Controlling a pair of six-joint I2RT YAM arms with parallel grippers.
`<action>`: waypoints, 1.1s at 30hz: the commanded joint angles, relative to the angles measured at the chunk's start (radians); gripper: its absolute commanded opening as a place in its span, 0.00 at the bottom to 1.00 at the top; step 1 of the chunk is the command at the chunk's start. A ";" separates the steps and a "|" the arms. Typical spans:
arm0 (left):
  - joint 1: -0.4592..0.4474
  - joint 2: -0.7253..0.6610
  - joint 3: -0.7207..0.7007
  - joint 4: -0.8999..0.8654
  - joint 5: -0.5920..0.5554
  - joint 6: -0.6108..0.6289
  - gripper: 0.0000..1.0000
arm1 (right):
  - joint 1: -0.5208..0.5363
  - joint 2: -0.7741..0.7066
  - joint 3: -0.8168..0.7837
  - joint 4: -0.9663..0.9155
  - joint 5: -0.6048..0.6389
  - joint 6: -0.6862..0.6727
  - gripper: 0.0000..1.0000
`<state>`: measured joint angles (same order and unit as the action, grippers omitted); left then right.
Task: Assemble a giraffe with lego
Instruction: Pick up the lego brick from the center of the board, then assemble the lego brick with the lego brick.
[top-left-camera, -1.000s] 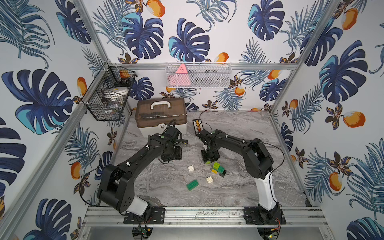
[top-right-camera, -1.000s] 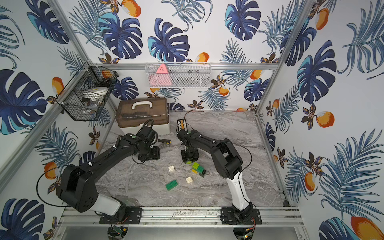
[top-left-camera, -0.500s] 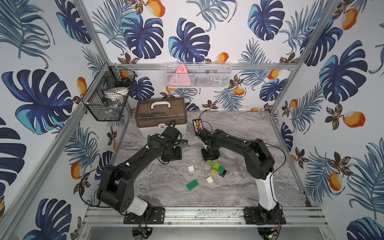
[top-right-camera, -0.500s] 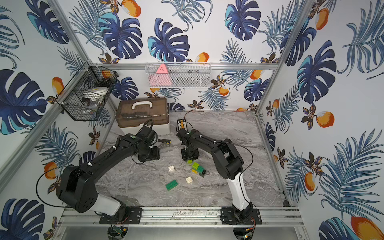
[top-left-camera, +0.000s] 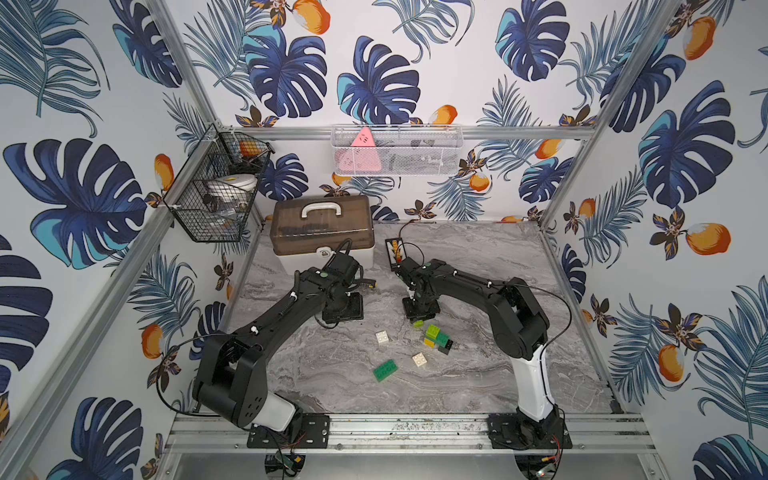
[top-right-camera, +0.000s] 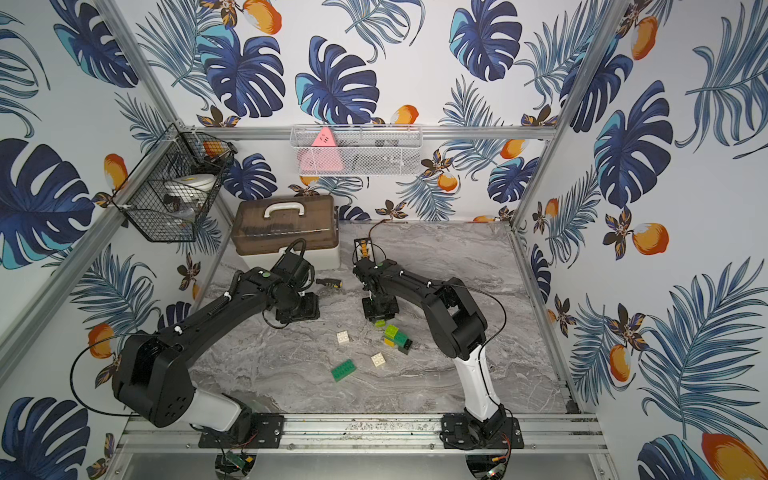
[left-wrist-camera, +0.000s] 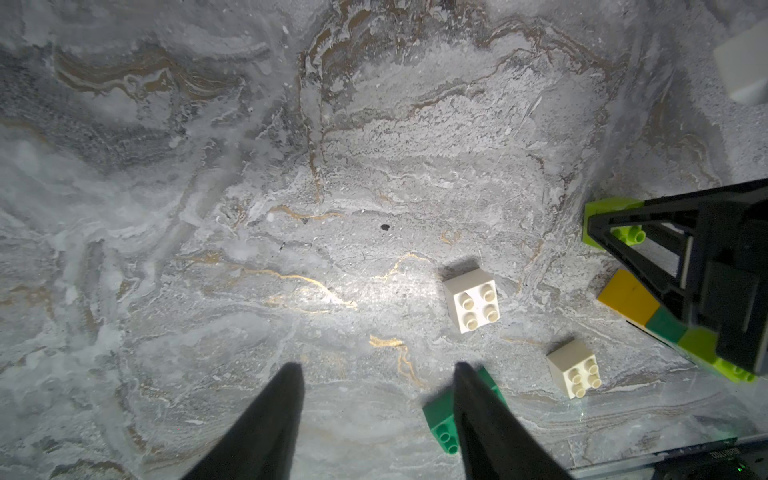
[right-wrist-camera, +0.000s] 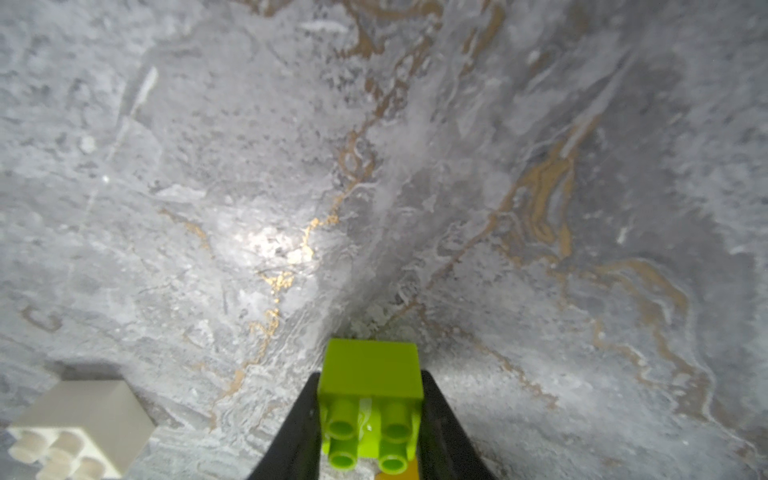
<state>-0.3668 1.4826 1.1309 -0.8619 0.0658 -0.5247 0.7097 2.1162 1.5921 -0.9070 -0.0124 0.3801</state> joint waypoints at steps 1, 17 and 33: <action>0.002 0.000 0.005 -0.012 0.001 0.000 0.62 | 0.001 -0.029 0.016 -0.020 0.018 -0.030 0.23; -0.003 -0.001 -0.006 -0.013 0.002 0.034 0.62 | 0.000 -0.348 -0.044 -0.273 0.008 -0.401 0.28; -0.056 0.001 0.012 -0.028 -0.014 0.032 0.62 | 0.021 -0.331 -0.021 -0.279 -0.025 -0.595 0.28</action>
<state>-0.4175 1.4876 1.1332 -0.8833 0.0620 -0.4992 0.7265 1.7695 1.5452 -1.1679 -0.0578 -0.1741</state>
